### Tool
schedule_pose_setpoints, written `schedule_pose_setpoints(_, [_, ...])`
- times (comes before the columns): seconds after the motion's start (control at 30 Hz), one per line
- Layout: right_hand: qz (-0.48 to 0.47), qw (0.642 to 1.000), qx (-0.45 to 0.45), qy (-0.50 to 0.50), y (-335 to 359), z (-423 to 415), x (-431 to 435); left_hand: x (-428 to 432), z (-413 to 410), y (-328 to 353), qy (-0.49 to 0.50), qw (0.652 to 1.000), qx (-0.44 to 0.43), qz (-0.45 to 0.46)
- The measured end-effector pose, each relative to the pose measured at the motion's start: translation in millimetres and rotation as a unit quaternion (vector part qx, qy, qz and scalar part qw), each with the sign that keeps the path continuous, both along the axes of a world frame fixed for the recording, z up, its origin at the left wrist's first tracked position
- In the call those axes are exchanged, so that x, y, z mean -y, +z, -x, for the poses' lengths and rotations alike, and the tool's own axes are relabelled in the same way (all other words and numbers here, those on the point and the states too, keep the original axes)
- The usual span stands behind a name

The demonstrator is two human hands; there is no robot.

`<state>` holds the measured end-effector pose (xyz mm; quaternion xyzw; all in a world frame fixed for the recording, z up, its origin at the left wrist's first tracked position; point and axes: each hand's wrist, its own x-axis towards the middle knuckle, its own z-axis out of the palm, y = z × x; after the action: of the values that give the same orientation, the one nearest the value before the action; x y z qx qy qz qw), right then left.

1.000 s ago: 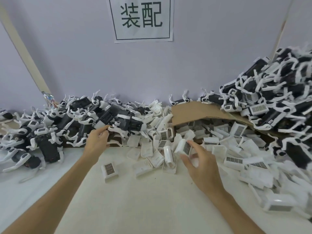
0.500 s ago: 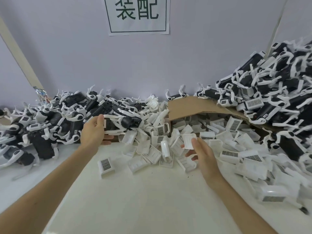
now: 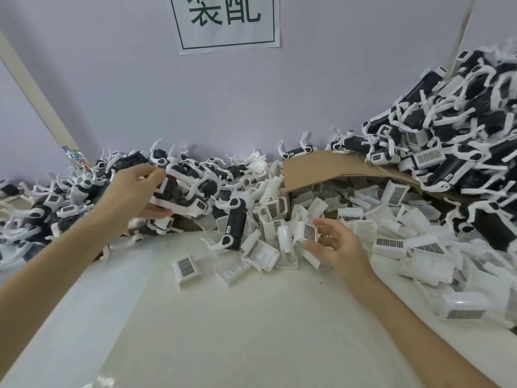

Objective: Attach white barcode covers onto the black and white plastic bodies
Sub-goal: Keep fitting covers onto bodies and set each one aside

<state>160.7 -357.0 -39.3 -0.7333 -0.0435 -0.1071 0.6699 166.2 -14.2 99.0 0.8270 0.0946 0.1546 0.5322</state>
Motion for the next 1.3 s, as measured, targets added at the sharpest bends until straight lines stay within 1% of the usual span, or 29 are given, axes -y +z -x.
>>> schedule_pose_setpoints(0.1, [-0.003, 1.0, 0.013, 0.015, 2.7, 3.0, -2.5, -3.6, 14.3, -7.7, 0.022, 0.995, 0.042, -0.084])
schedule_pose_setpoints(0.17, [-0.016, 1.0, 0.011, 0.023, 3.8, 4.5, -2.8, -7.0, 23.4, -16.5, 0.062, 0.98, 0.095, -0.165])
schedule_pose_setpoints(0.23, [-0.043, 0.999, 0.001, 0.027, 4.1, 5.3, -2.2, -8.6, 33.1, -21.4, 0.093, 0.946, 0.155, -0.268])
schedule_pose_setpoints(0.3, [-0.074, 0.997, -0.007, 0.031, 4.1, 4.8, -1.6, -9.4, 40.8, -22.8, 0.086, 0.913, 0.206, -0.342])
schedule_pose_setpoints(0.37, [-0.093, 0.995, -0.008, 0.031, 4.0, 3.5, -1.1, -9.8, 45.8, -20.0, 0.078, 0.871, 0.253, -0.415])
schedule_pose_setpoints(0.43, [-0.095, 0.995, -0.007, 0.032, 2.9, 2.0, -1.2, -10.3, 48.8, -13.9, 0.075, 0.839, 0.292, -0.453])
schedule_pose_setpoints(0.47, [-0.097, 0.995, -0.008, 0.034, 2.8, 1.6, -1.7, -9.3, 50.0, -11.2, 0.071, 0.836, 0.309, -0.447])
schedule_pose_setpoints(0.5, [-0.103, 0.994, -0.009, 0.037, 2.8, 1.5, -2.1, -7.2, 51.3, -9.7, 0.067, 0.843, 0.325, -0.423])
schedule_pose_setpoints(0.53, [-0.117, 0.992, -0.012, 0.042, 3.5, 1.9, -2.4, -3.9, 53.1, -9.2, 0.059, 0.862, 0.336, -0.374])
schedule_pose_setpoints(0.6, [-0.163, 0.985, -0.027, 0.059, 5.7, 2.7, -1.8, 5.1, 56.6, -13.5, 0.04, 0.91, 0.339, -0.236])
schedule_pose_setpoints(0.67, [-0.219, 0.97, -0.049, 0.093, 7.4, 3.2, 0.1, 16.9, 59.7, -24.1, 0.026, 0.941, 0.323, -0.096])
schedule_pose_setpoints(0.73, [-0.263, 0.953, -0.071, 0.131, 9.6, 4.5, 1.5, 30.7, 61.8, -38.2, 0.014, 0.957, 0.283, 0.056])
schedule_pose_setpoints(0.77, [-0.277, 0.947, -0.077, 0.145, 10.2, 4.8, 1.9, 38.2, 62.4, -47.3, 0.012, 0.96, 0.254, 0.114])
schedule_pose_setpoints(0.83, [-0.296, 0.938, -0.081, 0.163, 12.2, 6.7, 1.0, 56.0, 64.8, -68.2, 0.003, 0.964, 0.193, 0.182])
schedule_pose_setpoints(0.93, [-0.289, 0.938, -0.089, 0.171, 16.6, 11.6, -3.8, 80.9, 67.7, -101.0, -0.039, 0.957, 0.119, 0.26])
schedule_pose_setpoints(1.0, [-0.272, 0.94, -0.108, 0.176, 18.9, 15.6, -9.8, 92.0, 69.3, -117.7, -0.059, 0.948, 0.101, 0.294])
schedule_pose_setpoints(1.03, [-0.269, 0.938, -0.12, 0.18, 19.4, 16.9, -13.2, 96.1, 70.9, -122.8, -0.063, 0.948, 0.101, 0.295])
schedule_pose_setpoints(1.13, [-0.25, 0.941, -0.138, 0.184, 19.7, 20.7, -23.9, 104.1, 77.7, -130.8, -0.07, 0.957, 0.118, 0.257])
schedule_pose_setpoints(1.2, [-0.19, 0.959, -0.121, 0.174, 18.1, 23.9, -29.7, 107.3, 83.0, -133.0, -0.09, 0.955, 0.121, 0.257])
schedule_pose_setpoints(1.3, [-0.039, 0.986, -0.073, 0.141, 16.2, 31.1, -39.0, 111.7, 89.7, -133.0, -0.116, 0.955, 0.121, 0.244])
